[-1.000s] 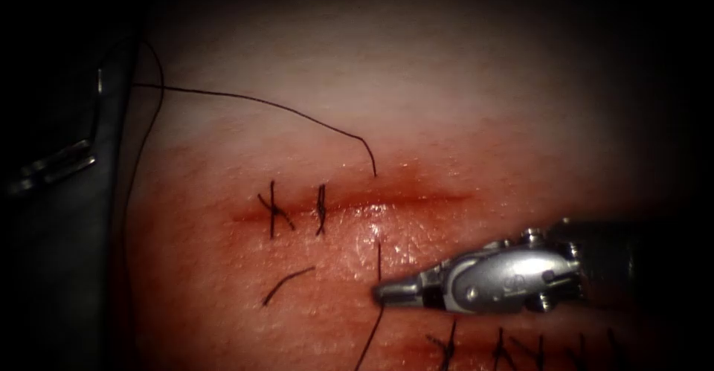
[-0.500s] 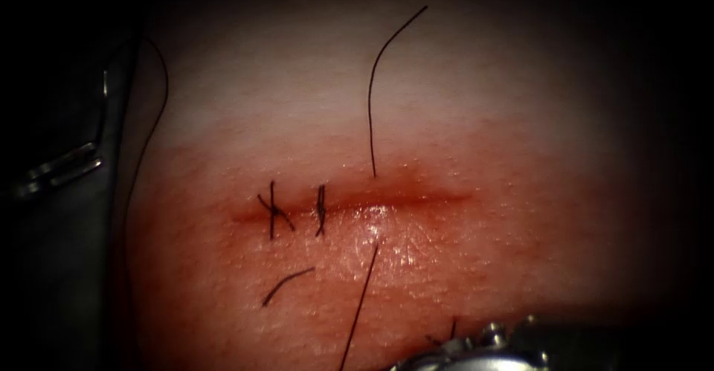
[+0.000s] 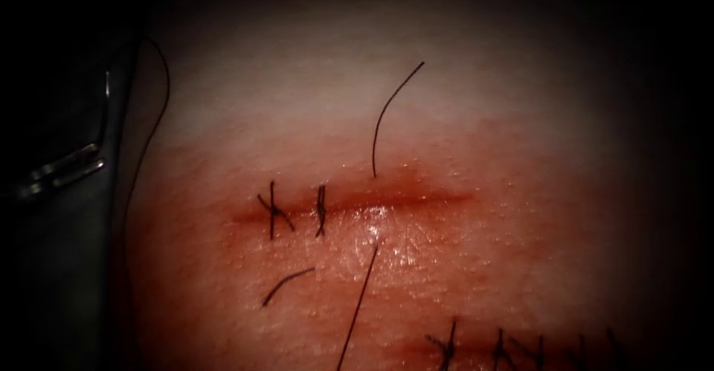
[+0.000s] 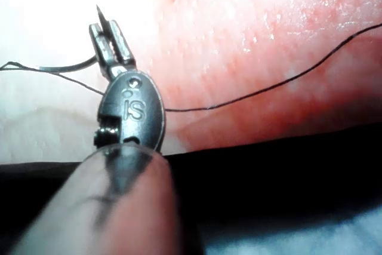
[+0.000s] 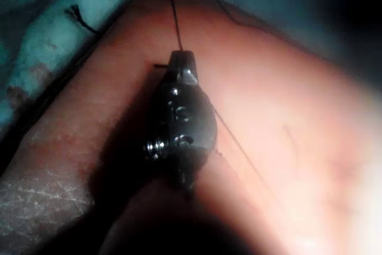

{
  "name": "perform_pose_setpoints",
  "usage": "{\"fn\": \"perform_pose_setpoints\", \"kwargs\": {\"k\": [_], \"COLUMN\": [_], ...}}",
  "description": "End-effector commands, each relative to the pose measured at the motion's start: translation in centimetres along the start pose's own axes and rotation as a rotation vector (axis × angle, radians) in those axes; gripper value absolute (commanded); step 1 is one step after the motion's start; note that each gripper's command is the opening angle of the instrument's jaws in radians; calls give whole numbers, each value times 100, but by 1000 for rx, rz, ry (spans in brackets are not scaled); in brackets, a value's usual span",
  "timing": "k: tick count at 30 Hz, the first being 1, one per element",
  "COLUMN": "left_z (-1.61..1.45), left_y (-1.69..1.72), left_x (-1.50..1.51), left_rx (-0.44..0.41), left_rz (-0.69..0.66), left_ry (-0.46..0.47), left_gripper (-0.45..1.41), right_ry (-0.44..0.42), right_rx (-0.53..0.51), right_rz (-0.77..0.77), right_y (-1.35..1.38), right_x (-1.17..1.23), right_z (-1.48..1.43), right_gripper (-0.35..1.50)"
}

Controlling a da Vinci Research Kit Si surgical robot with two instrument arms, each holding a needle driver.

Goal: Wound Closure
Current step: Using the right needle driver pull the suture until a short tail remains.

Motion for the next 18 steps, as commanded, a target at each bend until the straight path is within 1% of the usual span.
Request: {"fn": "perform_pose_setpoints", "kwargs": {"k": [1, 6, 14, 18], "left_z": [6, 6, 7, 11], "left_y": [2, 2, 3, 5], "left_x": [-5, -5, -5, -6], "left_rx": [-1, -1, -3, -8], "left_rz": [0, 0, 1, 2], "left_ry": [1, 1, 2, 2], "left_gripper": [-45, -45, -45, -45], "right_ry": [6, 15, 24, 21], "right_rx": [10, 29, 48, 48], "right_rz": [4, 13, 11, 18], "right_y": [-6, -16, -25, -23], "right_x": [1, 9, 20, 21], "right_z": [12, 21, 28, 30], "right_gripper": [-35, -35, -35, -35]}}
